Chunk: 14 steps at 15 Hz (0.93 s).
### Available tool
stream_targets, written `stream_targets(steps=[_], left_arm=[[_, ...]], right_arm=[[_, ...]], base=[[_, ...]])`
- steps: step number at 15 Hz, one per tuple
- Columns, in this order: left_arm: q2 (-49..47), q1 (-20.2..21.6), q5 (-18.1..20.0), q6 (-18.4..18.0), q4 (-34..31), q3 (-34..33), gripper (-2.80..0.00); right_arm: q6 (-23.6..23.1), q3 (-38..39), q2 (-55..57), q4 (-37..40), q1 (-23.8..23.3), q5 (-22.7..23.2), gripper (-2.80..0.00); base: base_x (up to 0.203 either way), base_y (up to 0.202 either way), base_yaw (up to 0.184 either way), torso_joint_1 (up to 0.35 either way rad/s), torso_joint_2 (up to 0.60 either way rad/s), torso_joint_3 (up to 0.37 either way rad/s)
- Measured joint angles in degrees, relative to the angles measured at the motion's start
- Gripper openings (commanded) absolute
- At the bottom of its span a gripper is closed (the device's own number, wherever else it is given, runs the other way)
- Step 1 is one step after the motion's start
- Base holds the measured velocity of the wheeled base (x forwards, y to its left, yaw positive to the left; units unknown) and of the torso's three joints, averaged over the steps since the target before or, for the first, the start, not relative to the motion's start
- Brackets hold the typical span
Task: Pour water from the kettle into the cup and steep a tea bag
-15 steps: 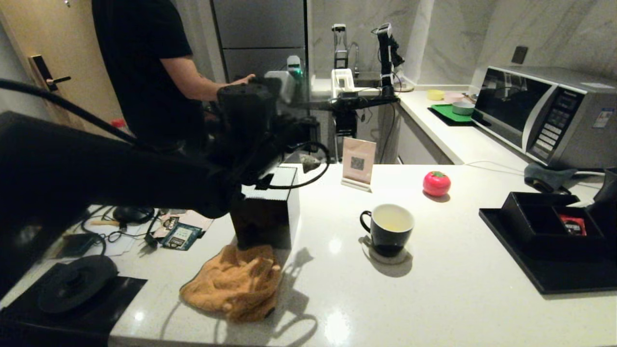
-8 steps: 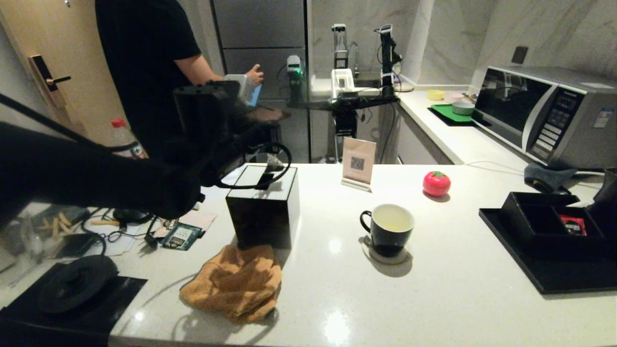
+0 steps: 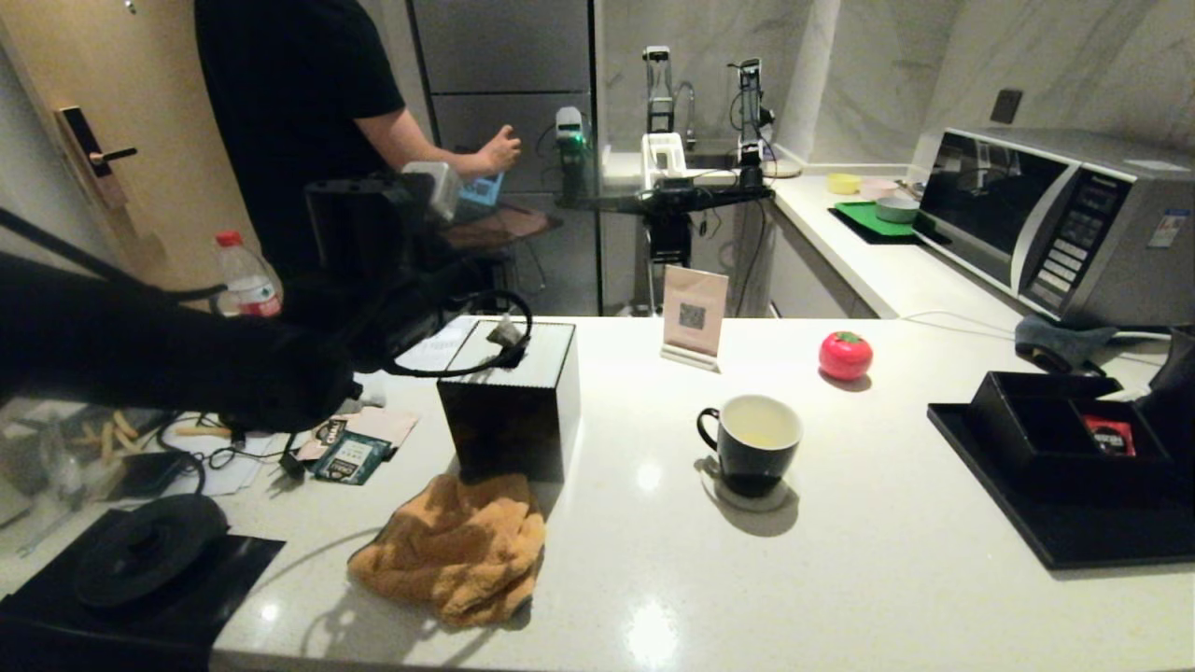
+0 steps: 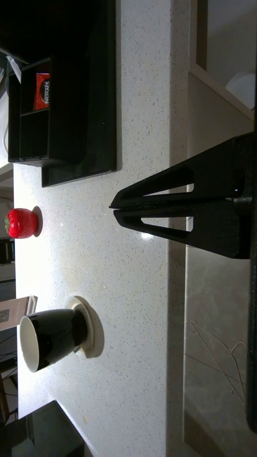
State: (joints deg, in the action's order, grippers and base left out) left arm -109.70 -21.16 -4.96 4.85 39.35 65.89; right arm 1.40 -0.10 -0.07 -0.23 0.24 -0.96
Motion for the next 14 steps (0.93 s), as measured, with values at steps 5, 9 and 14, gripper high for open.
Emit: stream_targets(steps=[5, 9, 14], left_arm=[[-0.55, 0.34, -1.57, 0.02, 0.05, -1.75, -2.80], [-1.35, 1.21, -1.72, 0.02, -0.11, -1.77, -2.80], [-1.84, -0.55, -1.67, -0.15, -0.01, -1.37, -2.80]], right_arm=[[-0.02, 0.00, 0.00, 0.01, 0.00, 0.00, -2.80], [0.00, 0.02, 0.00, -0.01, 0.00, 0.00, -2.80], [0.00, 0.05, 0.00, 0.01, 0.00, 0.02, -2.80]], base=[[0.000, 0.000, 0.000, 0.000, 0.00, 0.000], [0.000, 0.000, 0.000, 0.000, 0.00, 0.000], [0.000, 0.000, 0.000, 0.000, 0.00, 0.000]])
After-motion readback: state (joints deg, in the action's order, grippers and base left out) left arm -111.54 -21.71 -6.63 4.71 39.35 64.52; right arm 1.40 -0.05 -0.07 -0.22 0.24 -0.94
